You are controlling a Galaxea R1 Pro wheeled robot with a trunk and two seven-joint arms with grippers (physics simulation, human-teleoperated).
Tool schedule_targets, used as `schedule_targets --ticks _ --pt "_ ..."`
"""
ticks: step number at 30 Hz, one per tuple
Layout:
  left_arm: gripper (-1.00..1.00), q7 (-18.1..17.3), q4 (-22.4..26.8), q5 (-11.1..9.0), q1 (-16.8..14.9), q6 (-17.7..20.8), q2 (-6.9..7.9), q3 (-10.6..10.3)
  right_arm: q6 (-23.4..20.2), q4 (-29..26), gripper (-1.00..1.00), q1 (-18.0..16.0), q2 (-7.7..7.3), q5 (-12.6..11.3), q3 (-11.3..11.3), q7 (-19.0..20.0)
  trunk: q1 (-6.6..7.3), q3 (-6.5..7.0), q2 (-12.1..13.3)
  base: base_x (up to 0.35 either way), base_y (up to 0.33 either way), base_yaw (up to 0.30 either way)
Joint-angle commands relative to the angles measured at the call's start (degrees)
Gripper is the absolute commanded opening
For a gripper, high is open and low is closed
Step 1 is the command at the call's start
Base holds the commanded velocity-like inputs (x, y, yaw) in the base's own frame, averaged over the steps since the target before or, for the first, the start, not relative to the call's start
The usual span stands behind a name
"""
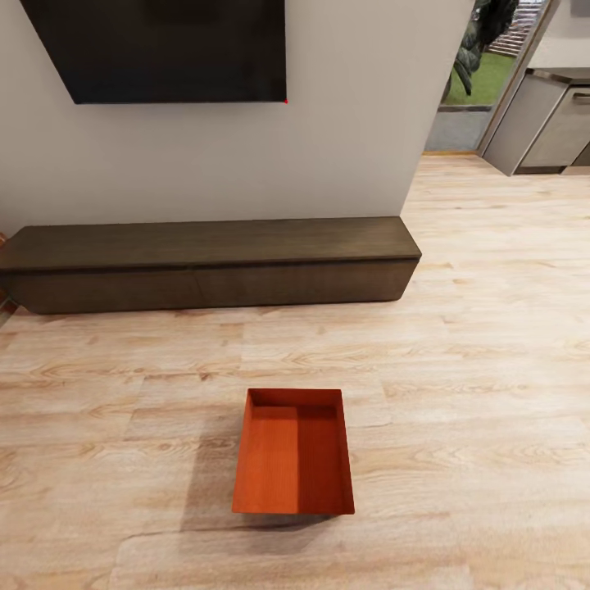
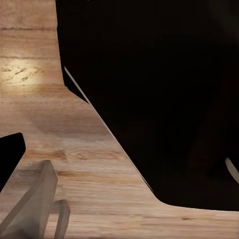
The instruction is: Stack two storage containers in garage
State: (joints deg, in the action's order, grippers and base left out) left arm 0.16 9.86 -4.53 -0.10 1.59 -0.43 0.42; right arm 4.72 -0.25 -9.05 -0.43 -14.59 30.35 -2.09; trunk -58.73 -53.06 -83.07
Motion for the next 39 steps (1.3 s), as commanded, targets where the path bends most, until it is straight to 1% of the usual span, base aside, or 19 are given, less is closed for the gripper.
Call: schedule_targets --ticks 1,5,6,7,9,12,14,17,19,21,24,28,29,32,33,36,37,38,39 --pt "1.00 0.0 0.1 -0.5 0.0 0.2 -0.01 0.0 0.1 0.0 1.00 0.0 -0.03 -0.6 0.5 -0.1 0.00 -0.03 0.0 0.000 0.000 0.000" --pt "1.00 0.1 0.8 0.0 0.0 0.8 -0.05 -0.2 0.0 -0.5 1.00 0.0 0.41 0.0 1.0 -0.7 0.00 -0.03 0.0 0.000 0.000 0.000" --pt "1.00 0.5 5.5 0.0 -0.1 0.7 0.48 -0.2 -0.1 -3.9 1.00 0.0 -0.18 -0.3 1.0 -0.7 0.00 -0.03 0.0 0.000 0.000 0.000" --pt "1.00 0.4 7.9 0.0 -0.1 0.8 0.65 -0.2 -0.4 -6.8 1.00 0.0 -0.46 -0.4 0.9 -0.7 0.00 -0.03 0.0 0.000 0.000 0.000" --pt "1.00 0.3 13.0 0.2 0.0 1.4 0.83 -0.1 -1.1 -13.4 1.00 0.0 -1.69 -0.5 0.8 -0.7 0.00 -0.03 0.0 0.000 0.000 0.000" --pt "1.00 0.3 20.9 0.3 0.0 4.6 1.14 -0.1 -4.4 -22.9 1.00 0.0 -5.48 -0.6 0.4 -0.7 0.00 -0.03 0.0 0.000 0.000 0.000" --pt "1.00 0.4 24.5 0.3 -0.1 6.7 1.41 -0.1 -5.9 -26.7 1.00 0.0 -6.62 -0.7 0.3 -0.8 0.00 -0.03 0.0 0.000 0.000 0.000" --pt "1.00 0.6 30.1 0.1 0.0 10.4 2.00 0.0 -7.8 -30.6 1.00 0.2 -8.00 -0.8 0.2 -1.5 0.00 -0.03 0.0 0.000 0.000 0.000" --pt "1.00 0.7 33.2 0.1 -0.1 12.4 2.26 0.0 -8.5 -31.6 1.00 -0.1 -8.56 -1.0 0.0 -1.8 0.00 -0.03 0.0 0.000 0.000 0.000" --pt "1.00 0.7 35.2 0.0 -0.3 14.4 2.40 0.0 -8.9 -32.1 1.00 -0.6 -8.85 -2.1 -0.3 -2.2 0.00 -0.03 0.0 0.000 0.000 0.000" --pt "1.00 0.8 36.8 0.1 -1.7 17.1 2.44 0.0 -9.8 -32.4 1.00 -3.3 -9.02 -5.1 -0.5 -3.4 0.00 -0.03 0.0 0.000 0.000 0.000" --pt "1.00 1.2 37.1 -0.1 -6.3 18.7 2.23 0.0 -12.6 -32.2 1.00 -7.9 -8.79 -8.7 -0.5 -6.2 0.00 -0.03 0.0 0.000 0.000 0.000" --pt "1.00 1.3 37.1 -0.1 -6.9 18.8 2.21 0.0 -13.0 -32.2 1.00 -8.7 -8.72 -9.0 -0.5 -6.7 0.00 -0.03 0.0 0.000 0.000 0.000" --pt "1.00 2.3 37.1 -0.2 -11.5 19.2 1.75 0.0 -14.0 -32.2 1.00 -13.3 -8.28 -10.0 -0.5 -9.8 0.00 -0.03 0.0 0.000 0.000 0.000" --pt "1.00 3.1 36.4 -0.3 -14.7 20.3 1.33 0.0 -14.1 -32.2 1.00 -15.7 -7.77 -10.3 -0.5 -12.3 0.00 -0.03 0.0 0.000 0.000 0.000" --pt "1.00 4.1 33.2 -0.3 -21.8 22.9 0.04 0.0 -13.9 -32.1 1.00 -19.5 -6.05 -12.3 -0.6 -17.2 0.00 -0.03 0.0 0.000 0.000 0.000" --pt "1.00 4.3 30.3 -0.3 -25.8 23.3 -0.97 0.0 -13.5 -31.9 1.00 -21.3 -4.86 -14.5 -0.6 -18.7 0.00 -0.03 0.0 0.000 0.000 0.000" --pt "1.00 4.4 26.5 -0.3 -30.3 23.3 -2.22 0.0 -12.5 -30.4 1.00 -23.7 -3.02 -16.8 -0.5 -19.6 0.00 -0.03 0.0 0.000 0.000 0.000" --pt "1.00 4.4 24.6 -0.2 -32.2 23.1 -2.75 0.0 -11.1 -28.4 1.00 -25.3 -1.94 -17.5 -0.5 -19.8 0.00 -0.03 0.0 0.000 0.000 0.000"
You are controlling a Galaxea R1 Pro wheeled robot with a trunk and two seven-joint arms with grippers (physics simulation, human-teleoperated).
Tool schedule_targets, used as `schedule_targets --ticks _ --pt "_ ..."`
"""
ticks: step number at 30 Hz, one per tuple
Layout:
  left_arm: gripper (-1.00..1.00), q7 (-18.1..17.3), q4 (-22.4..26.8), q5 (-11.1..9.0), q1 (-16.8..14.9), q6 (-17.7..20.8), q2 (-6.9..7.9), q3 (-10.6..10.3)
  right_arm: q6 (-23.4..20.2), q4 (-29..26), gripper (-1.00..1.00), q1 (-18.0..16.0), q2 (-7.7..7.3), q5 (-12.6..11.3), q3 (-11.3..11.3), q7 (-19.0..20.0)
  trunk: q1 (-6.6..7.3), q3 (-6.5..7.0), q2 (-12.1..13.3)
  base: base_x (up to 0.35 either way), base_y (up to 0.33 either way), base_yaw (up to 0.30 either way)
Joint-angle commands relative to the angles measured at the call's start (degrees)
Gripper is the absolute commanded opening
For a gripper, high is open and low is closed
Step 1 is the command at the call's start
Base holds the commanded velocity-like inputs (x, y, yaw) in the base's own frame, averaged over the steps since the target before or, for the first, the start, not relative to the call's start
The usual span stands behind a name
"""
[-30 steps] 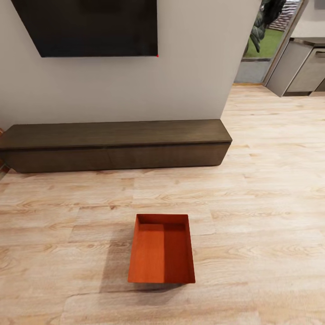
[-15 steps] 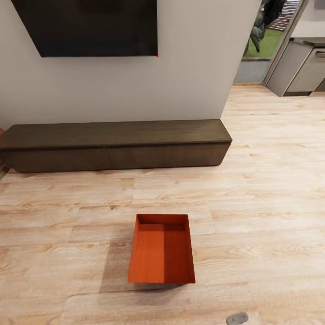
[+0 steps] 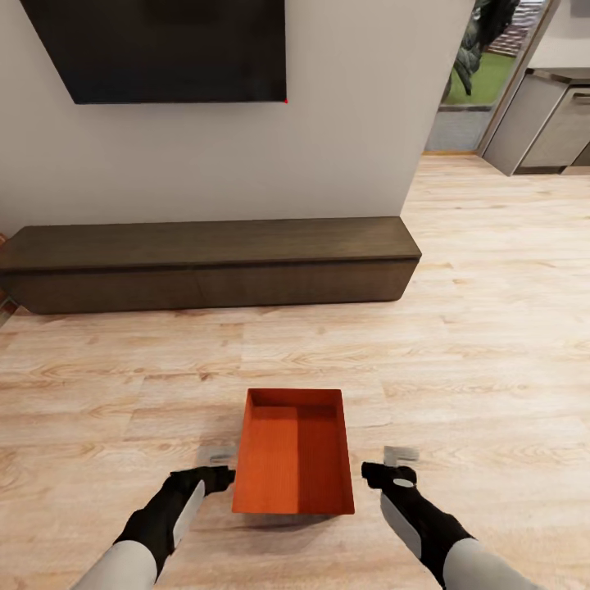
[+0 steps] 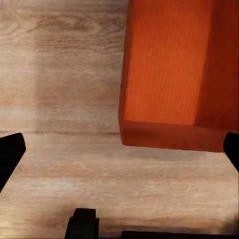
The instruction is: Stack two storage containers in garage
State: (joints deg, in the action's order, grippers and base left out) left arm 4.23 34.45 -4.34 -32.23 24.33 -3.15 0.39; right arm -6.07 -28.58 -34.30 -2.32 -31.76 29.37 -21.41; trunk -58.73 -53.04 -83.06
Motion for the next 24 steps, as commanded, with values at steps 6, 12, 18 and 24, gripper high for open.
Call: schedule_targets --ticks 6,12,18,24 --pt "1.00 0.5 -5.7 0.1 -4.5 -4.3 -1.40 0.0 10.3 16.1 1.00 -8.5 8.51 -1.7 0.6 -0.9 0.00 -0.05 0.0 0.000 0.000 0.000" --pt "1.00 0.4 -7.0 1.4 -6.7 -4.5 -3.20 -0.5 11.1 17.4 1.00 -9.0 10.44 -1.7 0.7 -0.9 0.00 -0.05 0.0 0.000 0.000 0.000" --pt "1.00 0.8 -9.1 6.9 -7.7 -4.6 -5.66 -0.6 10.9 18.1 1.00 -9.0 10.98 -1.1 1.1 -0.9 0.00 -0.05 0.0 0.000 0.000 0.000" --pt "1.00 1.8 -9.2 8.7 -7.9 -4.6 -6.07 -0.7 10.5 18.3 1.00 -9.0 10.91 -0.5 1.3 -0.7 0.00 -0.05 0.0 0.000 0.000 0.000"
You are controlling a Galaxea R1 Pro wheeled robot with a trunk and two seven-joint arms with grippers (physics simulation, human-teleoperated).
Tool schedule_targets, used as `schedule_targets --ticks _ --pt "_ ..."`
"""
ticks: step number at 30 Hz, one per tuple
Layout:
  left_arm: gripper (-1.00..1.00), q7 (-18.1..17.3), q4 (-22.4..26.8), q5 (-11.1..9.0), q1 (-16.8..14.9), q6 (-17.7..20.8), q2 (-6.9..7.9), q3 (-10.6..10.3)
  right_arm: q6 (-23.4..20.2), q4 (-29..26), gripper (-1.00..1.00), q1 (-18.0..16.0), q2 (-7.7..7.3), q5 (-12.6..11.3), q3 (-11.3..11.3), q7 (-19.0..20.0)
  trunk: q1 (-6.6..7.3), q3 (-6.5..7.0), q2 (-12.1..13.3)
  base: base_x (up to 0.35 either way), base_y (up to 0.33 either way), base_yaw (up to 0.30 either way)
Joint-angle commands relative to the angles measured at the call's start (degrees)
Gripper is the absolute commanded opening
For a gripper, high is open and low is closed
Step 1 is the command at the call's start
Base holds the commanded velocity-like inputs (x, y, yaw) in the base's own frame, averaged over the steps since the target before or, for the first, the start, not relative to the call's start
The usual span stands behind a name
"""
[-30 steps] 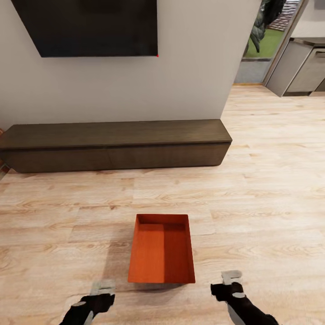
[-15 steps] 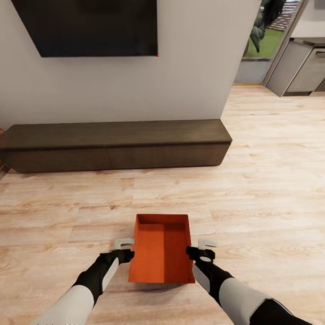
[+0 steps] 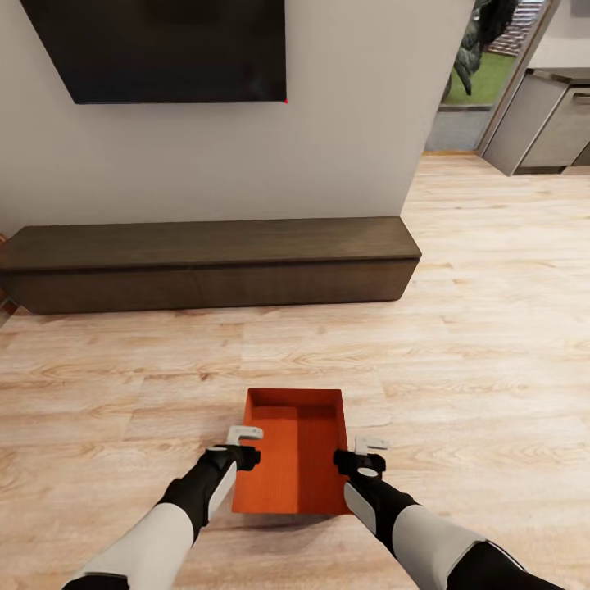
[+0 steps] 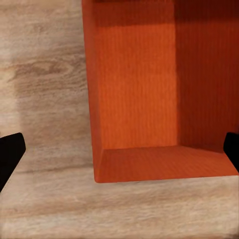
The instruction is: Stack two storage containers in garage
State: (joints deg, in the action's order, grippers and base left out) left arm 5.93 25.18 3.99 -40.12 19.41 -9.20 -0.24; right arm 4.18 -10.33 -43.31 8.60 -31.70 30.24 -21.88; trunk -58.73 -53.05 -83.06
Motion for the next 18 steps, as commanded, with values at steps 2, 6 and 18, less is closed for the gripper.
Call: schedule_targets --ticks 2,6,18 --pt "1.00 0.2 0.1 0.5 0.0 0.3 0.10 0.1 -0.5 0.0 1.00 -0.1 0.01 2.2 0.5 -0.1 0.00 -0.04 0.0 0.000 0.000 0.000" --pt "1.00 0.1 0.0 0.4 -0.1 0.1 1.56 0.5 -5.2 -0.5 1.00 -0.1 -0.05 6.9 0.5 0.0 0.00 -0.04 0.0 0.000 0.000 0.000" --pt "1.00 -0.5 0.4 -1.0 -0.1 0.3 3.82 0.7 -5.2 -0.6 1.00 -0.1 0.11 7.3 0.1 0.2 0.00 -0.04 0.0 0.000 0.000 0.000"
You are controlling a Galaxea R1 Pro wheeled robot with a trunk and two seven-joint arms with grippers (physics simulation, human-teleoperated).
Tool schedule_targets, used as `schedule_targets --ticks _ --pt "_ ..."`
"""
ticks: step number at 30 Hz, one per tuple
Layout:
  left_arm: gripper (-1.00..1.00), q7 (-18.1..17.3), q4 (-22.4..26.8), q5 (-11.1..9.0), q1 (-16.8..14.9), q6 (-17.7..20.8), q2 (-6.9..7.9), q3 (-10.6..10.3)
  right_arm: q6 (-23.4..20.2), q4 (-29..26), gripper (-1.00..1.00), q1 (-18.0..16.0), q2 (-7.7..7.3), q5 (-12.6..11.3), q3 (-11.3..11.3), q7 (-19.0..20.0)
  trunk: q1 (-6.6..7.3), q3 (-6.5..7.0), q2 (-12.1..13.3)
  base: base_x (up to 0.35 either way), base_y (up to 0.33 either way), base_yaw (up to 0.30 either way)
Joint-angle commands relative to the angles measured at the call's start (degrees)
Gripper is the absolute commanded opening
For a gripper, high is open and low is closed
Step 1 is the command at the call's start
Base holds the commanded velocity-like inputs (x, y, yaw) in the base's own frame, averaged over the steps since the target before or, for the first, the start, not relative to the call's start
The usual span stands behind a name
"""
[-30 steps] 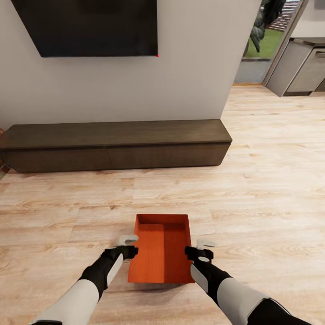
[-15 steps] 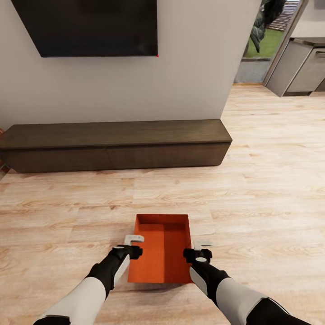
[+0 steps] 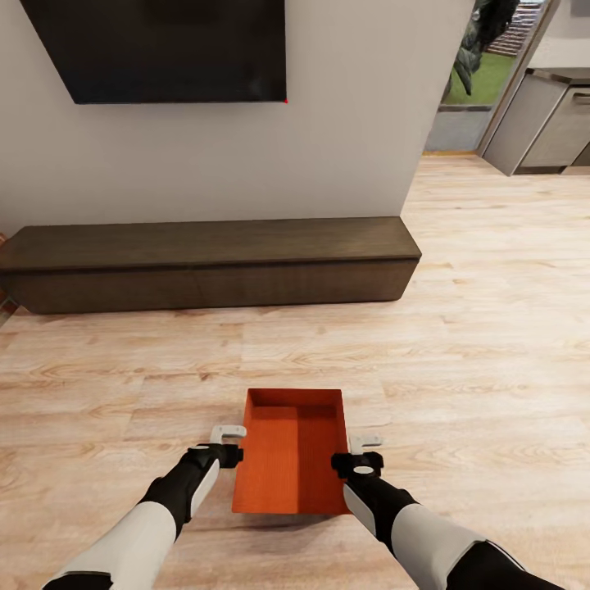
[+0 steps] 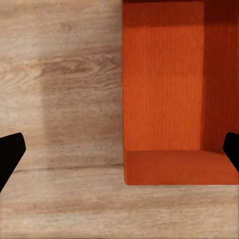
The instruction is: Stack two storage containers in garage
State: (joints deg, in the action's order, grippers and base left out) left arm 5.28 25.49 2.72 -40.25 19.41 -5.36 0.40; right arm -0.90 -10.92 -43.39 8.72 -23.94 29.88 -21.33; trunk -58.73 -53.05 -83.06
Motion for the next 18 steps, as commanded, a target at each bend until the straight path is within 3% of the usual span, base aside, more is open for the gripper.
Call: schedule_targets --ticks 1,4,9,18 --pt "1.00 0.1 0.2 0.2 0.0 1.6 -0.11 0.0 -0.5 0.3 1.00 0.0 -0.02 -0.5 0.4 -0.3 0.00 -0.03 0.0 0.000 0.000 0.000" --pt "1.00 0.1 0.3 0.3 0.1 3.4 -0.39 0.1 -3.1 0.6 1.00 0.0 -0.09 -0.5 0.5 -0.3 0.00 -0.03 0.0 0.000 0.000 0.000" --pt "1.00 0.0 0.3 0.3 0.1 3.1 -0.47 0.1 -5.0 0.6 1.00 0.0 -0.03 -0.5 0.5 -0.3 0.00 -0.03 0.0 0.000 0.000 0.000" --pt "1.00 -0.1 0.2 0.4 0.0 1.2 -0.44 0.1 -4.9 0.6 1.00 0.0 0.01 -0.5 0.4 -0.3 0.00 -0.03 0.0 0.000 0.000 0.000"
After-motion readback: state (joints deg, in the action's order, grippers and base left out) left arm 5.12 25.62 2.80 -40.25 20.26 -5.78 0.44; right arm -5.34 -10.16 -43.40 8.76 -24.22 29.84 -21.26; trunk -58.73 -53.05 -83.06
